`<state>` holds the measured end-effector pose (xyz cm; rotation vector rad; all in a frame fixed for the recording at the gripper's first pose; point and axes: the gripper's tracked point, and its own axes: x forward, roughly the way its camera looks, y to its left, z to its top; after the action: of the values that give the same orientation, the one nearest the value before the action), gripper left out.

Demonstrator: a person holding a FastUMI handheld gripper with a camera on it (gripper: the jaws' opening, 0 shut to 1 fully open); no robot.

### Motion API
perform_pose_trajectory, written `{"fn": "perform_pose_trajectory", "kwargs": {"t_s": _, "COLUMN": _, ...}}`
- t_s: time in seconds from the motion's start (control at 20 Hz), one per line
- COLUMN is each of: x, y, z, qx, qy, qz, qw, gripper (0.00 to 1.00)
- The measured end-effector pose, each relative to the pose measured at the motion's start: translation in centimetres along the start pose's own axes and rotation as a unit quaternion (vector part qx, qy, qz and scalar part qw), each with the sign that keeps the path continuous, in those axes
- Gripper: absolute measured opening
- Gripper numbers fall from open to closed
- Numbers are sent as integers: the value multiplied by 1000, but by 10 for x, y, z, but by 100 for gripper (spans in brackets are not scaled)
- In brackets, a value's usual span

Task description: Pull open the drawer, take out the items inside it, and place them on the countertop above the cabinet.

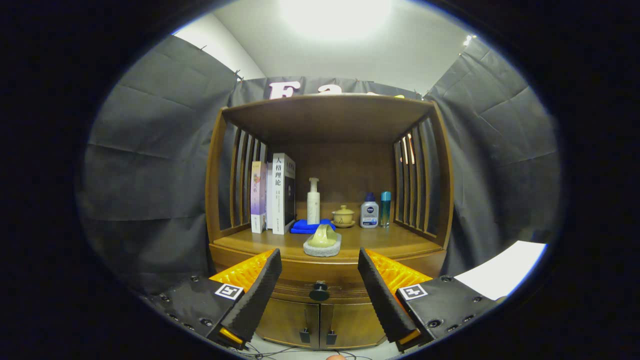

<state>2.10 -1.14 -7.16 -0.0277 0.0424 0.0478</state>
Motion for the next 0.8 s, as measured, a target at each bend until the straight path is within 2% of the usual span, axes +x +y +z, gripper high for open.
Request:
{"fn": "perform_pose_trajectory", "kwargs": {"t_s": 0.2, "x": -34, "y": -10, "z": 18, "qx": -8, "qy": -36, "qz": -12, "qw": 999, "gripper": 97}}
{"fn": "perform_pose_trajectory", "kwargs": {"t_s": 0.35, "x": -49, "y": -11, "z": 19, "qx": -4, "qy": -39, "qz": -12, "qw": 999, "gripper": 97}}
{"fn": "perform_pose_trajectory", "kwargs": {"t_s": 0.8, "x": -57, "y": -13, "z": 24, "qx": 9, "qy": -42, "qz": -10, "qw": 999, "gripper": 97}}
